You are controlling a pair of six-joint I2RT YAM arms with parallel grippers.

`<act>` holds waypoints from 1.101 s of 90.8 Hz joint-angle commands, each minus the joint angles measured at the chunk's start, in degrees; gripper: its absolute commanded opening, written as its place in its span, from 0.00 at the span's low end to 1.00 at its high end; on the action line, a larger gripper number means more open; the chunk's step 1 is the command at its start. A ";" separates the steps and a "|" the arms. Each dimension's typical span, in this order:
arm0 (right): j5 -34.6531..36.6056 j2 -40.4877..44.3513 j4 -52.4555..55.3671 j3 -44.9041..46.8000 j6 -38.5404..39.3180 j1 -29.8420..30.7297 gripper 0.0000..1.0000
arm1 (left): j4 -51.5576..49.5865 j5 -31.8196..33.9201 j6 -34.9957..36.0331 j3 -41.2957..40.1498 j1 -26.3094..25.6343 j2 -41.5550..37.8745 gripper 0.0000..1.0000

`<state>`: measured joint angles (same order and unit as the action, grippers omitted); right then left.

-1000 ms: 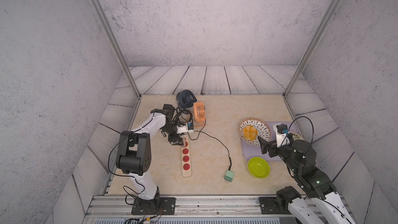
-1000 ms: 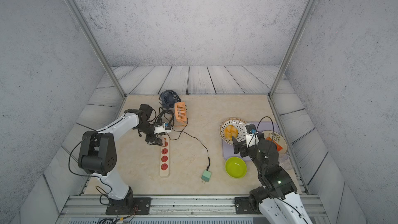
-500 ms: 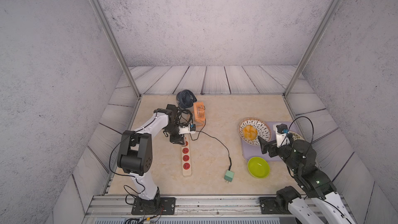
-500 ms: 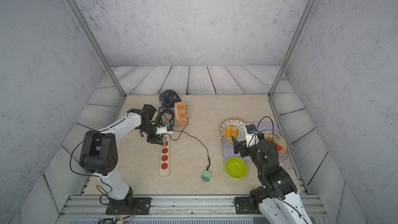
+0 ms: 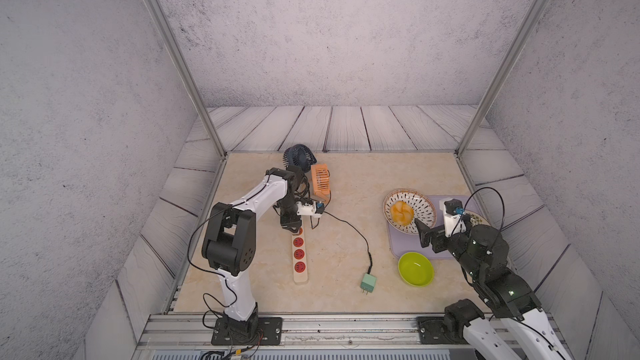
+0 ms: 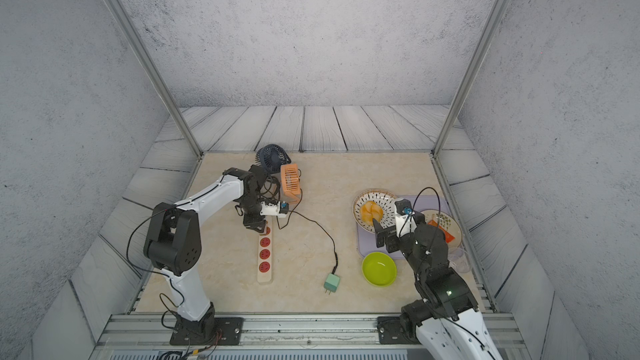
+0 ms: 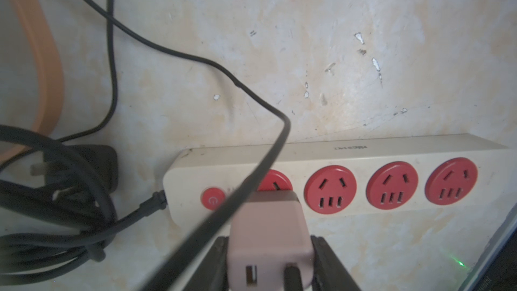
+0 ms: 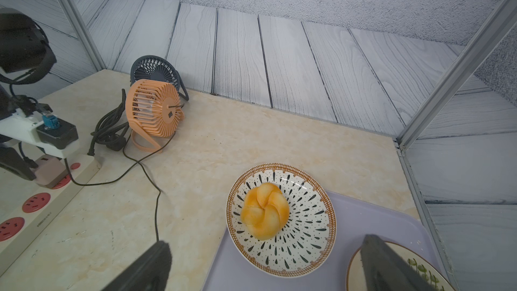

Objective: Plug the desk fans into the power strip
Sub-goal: Insert the plug into the socket.

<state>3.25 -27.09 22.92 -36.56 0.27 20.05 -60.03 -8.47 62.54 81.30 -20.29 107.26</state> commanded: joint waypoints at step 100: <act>0.21 -0.01 -0.61 0.69 0.53 -0.10 0.99 | 0.55 8.55 -2.22 -0.34 -4.64 12.74 0.00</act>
<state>3.20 -27.14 22.90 -36.23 0.30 20.05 -64.90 0.03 59.94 86.02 -24.71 111.79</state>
